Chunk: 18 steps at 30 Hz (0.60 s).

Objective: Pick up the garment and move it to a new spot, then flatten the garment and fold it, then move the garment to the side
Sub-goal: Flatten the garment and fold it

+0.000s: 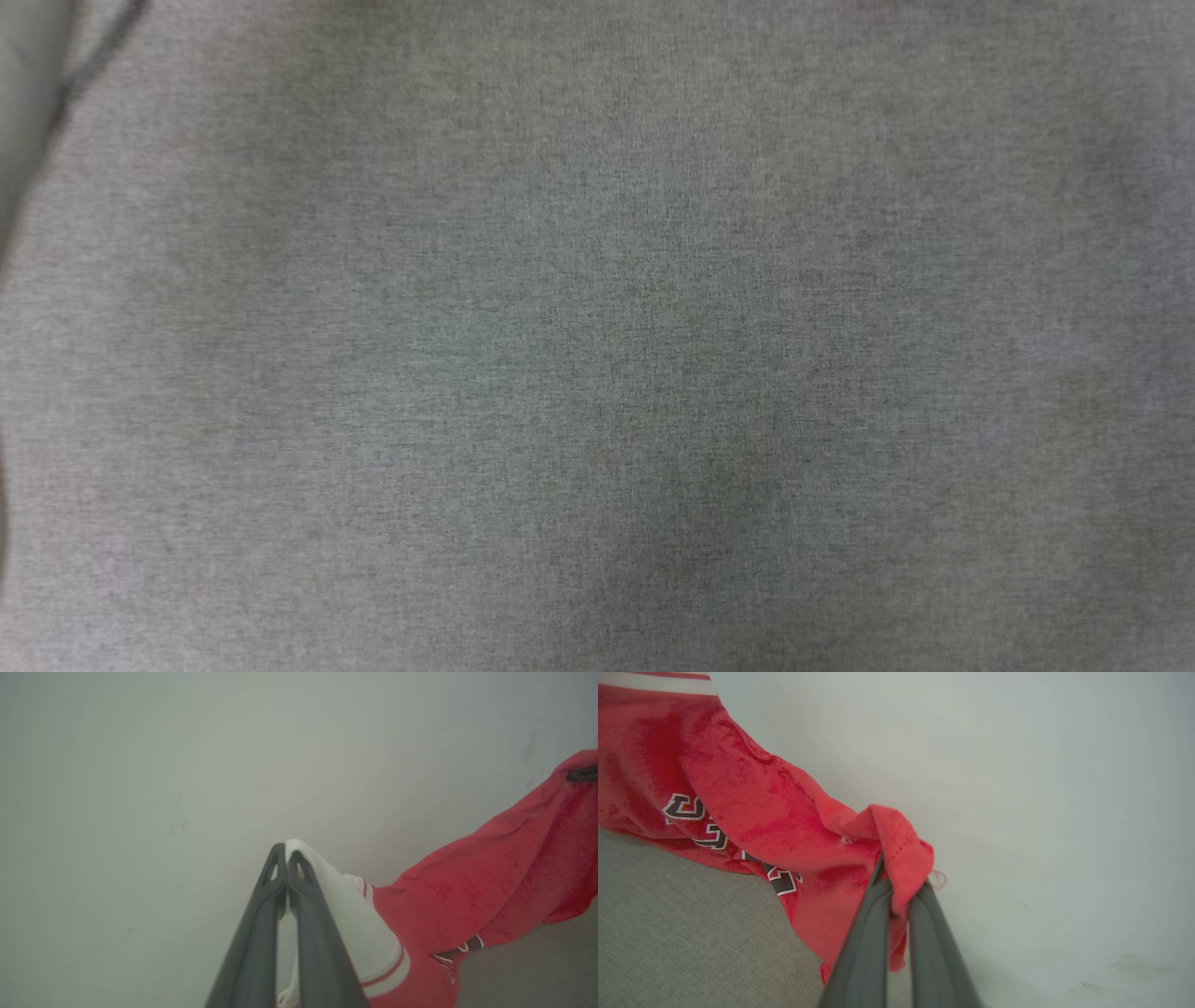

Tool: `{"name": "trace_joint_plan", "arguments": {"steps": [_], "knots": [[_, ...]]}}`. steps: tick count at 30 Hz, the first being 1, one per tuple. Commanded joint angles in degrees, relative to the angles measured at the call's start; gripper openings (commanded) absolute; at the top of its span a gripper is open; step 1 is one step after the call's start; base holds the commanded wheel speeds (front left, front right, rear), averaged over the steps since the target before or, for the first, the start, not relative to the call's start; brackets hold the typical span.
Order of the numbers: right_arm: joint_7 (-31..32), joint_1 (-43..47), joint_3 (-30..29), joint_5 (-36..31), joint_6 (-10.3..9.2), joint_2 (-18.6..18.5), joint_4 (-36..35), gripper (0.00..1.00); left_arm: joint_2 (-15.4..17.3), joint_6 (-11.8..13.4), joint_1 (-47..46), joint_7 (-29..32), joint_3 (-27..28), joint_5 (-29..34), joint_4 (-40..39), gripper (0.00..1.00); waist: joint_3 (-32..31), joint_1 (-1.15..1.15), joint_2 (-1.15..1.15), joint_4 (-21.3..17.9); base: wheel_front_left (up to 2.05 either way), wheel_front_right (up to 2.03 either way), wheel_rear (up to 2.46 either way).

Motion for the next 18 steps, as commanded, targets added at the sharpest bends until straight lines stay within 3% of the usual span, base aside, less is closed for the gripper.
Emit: {"name": "trace_joint_plan", "arguments": {"steps": [1, 7, 18], "knots": [[-0.6, 1.9, 0.7, 1.4, -0.08, -0.3, 0.0, 0.0, -0.1, -0.1, 2.2, -0.4, -0.3, -0.2, -0.4, 0.0, -1.0, -0.01, 0.0, 0.2, 0.0, 0.0, 0.0], [-3.5, 12.8, 5.4, 7.0, -0.08, -2.1, -2.1, 0.0, 1.6, 1.5, 18.3, -0.8, -0.5, -1.0, -5.5, 0.0, -5.7, -0.01, 0.0, 0.5, 0.0, 0.0, 0.0], [-4.6, 35.2, 9.6, 15.4, -0.08, -10.2, -10.8, 0.0, 8.3, 9.0, 51.4, -0.8, -0.9, -3.3, -24.6, 0.0, -17.5, -0.01, 0.0, 0.6, 0.0, 0.0, 0.0]]}}
